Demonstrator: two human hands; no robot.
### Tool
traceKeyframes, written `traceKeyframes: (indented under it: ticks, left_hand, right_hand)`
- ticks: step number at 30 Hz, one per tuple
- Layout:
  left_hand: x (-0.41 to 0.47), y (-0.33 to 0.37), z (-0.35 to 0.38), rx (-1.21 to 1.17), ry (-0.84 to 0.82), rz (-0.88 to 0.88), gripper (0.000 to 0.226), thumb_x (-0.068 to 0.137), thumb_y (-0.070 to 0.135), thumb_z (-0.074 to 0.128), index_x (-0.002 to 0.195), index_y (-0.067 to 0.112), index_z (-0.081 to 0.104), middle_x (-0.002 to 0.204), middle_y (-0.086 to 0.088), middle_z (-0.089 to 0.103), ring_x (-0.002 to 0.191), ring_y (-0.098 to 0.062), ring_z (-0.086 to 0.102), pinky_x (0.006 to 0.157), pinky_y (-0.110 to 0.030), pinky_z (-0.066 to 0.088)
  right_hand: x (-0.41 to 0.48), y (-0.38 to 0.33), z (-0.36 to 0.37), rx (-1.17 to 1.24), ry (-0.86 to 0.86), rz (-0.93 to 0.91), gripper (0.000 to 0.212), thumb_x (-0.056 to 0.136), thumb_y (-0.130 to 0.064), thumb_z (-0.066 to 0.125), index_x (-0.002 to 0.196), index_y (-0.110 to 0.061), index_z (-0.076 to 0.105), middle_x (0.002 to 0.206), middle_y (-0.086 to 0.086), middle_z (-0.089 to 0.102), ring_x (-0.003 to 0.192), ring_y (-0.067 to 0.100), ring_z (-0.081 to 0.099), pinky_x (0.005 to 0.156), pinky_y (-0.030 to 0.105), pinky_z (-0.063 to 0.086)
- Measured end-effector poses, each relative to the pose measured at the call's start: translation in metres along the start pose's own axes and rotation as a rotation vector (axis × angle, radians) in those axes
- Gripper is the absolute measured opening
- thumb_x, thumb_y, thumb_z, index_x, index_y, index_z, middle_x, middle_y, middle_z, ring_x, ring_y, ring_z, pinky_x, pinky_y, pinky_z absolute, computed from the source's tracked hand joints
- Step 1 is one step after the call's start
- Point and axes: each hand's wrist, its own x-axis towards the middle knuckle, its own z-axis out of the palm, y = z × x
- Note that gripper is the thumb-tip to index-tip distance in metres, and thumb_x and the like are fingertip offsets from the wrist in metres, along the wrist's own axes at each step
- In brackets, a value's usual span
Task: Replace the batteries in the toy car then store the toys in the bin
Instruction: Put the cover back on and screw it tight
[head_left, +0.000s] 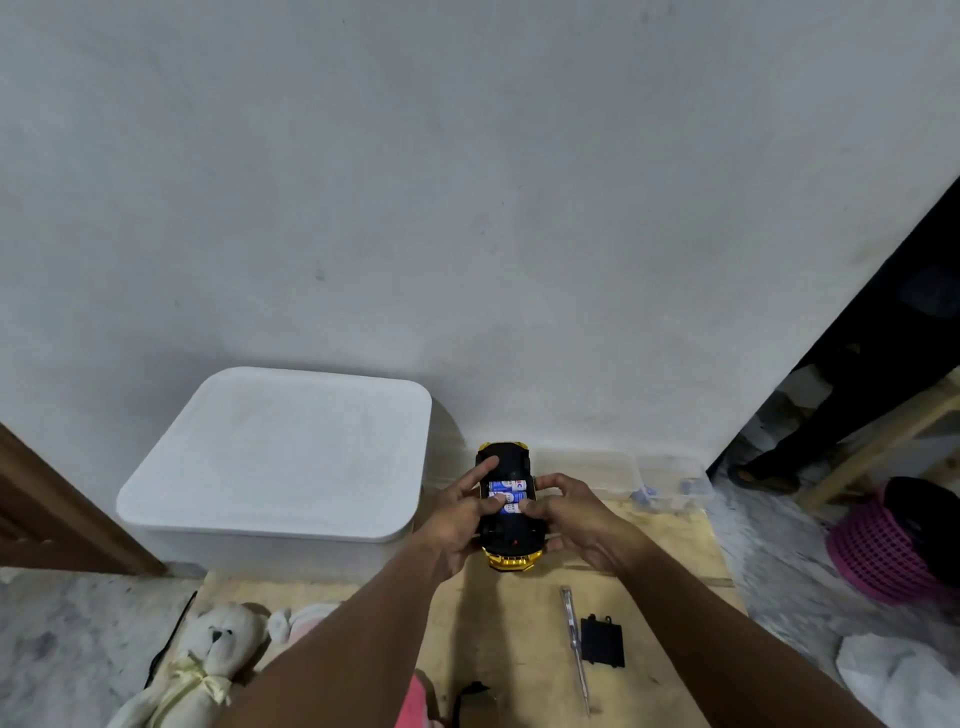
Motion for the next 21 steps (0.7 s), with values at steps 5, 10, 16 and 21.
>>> traceKeyframes:
  ticks: [5,10,16,21]
  left_hand:
    - [0.001,0.005,0.007,0.08,0.033,0.041,0.044,0.094,0.002,0.06,0.12,0.037,0.065,0.112,-0.007,0.073,0.096,-0.025,0.071,0.079,-0.038,0.059]
    - [0.006,0.007,0.006,0.104,0.048,0.02,0.046,0.093,-0.002,0.057,0.111,0.039,0.068,0.117,-0.006,0.07,0.102,-0.027,0.068,0.078,-0.039,0.058]
    - [0.009,0.003,-0.005,0.119,0.092,0.004,0.048,0.092,-0.002,0.057,0.111,0.041,0.069,0.116,-0.003,0.071,0.101,-0.025,0.069,0.076,-0.038,0.059]
    - [0.005,0.005,-0.005,0.156,0.07,-0.021,0.049,0.094,-0.001,0.055,0.119,0.039,0.067,0.118,-0.002,0.069,0.101,-0.023,0.067,0.069,-0.033,0.057]
  right_hand:
    - [0.005,0.001,-0.009,-0.085,-0.03,-0.044,0.035,0.088,-0.016,0.073,0.118,-0.017,0.056,0.11,0.015,0.07,0.096,0.031,0.072,0.073,0.044,0.061]
    - [-0.001,0.026,-0.032,-0.265,0.114,-0.163,0.014,0.097,-0.029,0.059,0.102,-0.017,0.065,0.096,0.007,0.07,0.082,0.02,0.069,0.072,0.036,0.056]
    - [-0.004,0.108,-0.087,-1.091,0.068,0.005,0.037,0.078,-0.031,0.078,0.112,-0.021,0.065,0.113,0.001,0.062,0.102,0.017,0.061,0.087,0.027,0.051]
    - [0.001,0.142,-0.105,-1.104,0.072,-0.003,0.032,0.066,-0.034,0.085,0.082,-0.044,0.059,0.103,-0.006,0.063,0.092,0.012,0.061,0.081,0.028,0.051]
